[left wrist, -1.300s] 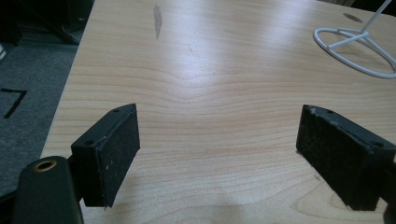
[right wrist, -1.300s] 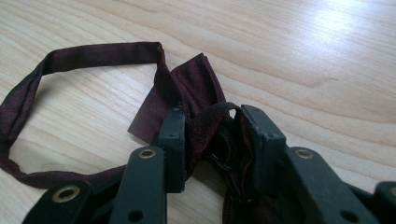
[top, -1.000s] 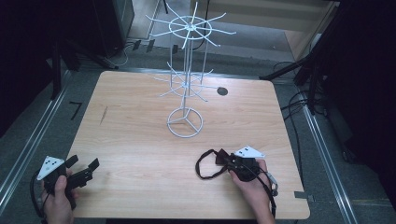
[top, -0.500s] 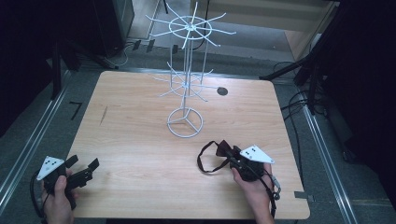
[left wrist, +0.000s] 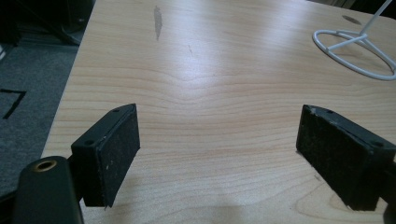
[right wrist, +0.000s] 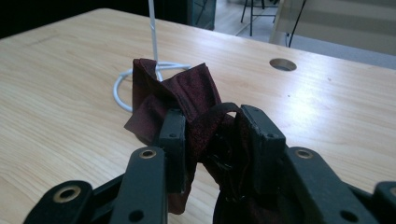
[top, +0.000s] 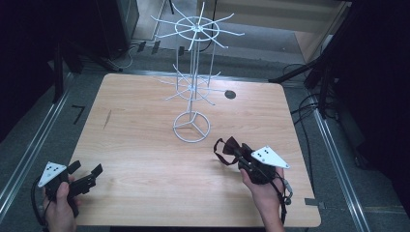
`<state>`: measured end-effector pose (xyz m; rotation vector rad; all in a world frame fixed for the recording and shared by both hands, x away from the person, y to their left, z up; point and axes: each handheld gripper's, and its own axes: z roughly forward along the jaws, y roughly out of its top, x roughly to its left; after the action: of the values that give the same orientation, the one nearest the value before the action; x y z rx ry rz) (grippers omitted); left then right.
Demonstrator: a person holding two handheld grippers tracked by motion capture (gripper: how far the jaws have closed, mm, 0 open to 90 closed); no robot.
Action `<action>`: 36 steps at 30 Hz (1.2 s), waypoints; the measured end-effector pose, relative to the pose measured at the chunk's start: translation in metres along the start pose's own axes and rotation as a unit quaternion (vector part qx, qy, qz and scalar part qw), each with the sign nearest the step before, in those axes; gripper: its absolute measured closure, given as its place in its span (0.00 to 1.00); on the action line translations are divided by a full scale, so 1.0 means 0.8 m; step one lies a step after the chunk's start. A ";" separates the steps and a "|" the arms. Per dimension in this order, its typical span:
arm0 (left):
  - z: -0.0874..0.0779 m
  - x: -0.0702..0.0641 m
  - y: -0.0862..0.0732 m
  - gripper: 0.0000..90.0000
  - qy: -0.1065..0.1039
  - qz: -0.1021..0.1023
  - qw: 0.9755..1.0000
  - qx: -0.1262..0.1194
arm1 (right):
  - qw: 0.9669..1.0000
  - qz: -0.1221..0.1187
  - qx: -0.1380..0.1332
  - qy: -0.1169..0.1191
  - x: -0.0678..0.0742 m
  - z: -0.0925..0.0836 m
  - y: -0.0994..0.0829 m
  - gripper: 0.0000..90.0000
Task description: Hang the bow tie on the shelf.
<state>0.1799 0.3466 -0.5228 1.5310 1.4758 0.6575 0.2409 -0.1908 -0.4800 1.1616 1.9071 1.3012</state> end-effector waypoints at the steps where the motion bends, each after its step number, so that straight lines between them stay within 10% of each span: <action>1: 0.000 0.000 0.000 0.16 0.000 0.001 1.000 0.001 | 1.000 -0.001 -0.004 0.001 0.001 0.000 0.003 0.72; 36: 0.000 0.000 0.000 0.16 -0.002 0.000 1.000 0.002 | 0.998 -0.014 -0.059 0.012 0.021 0.004 0.057 0.72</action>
<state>0.1800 0.3466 -0.5228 1.5353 1.4745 0.6516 0.2512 -0.1679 -0.4385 1.0603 1.8300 1.3996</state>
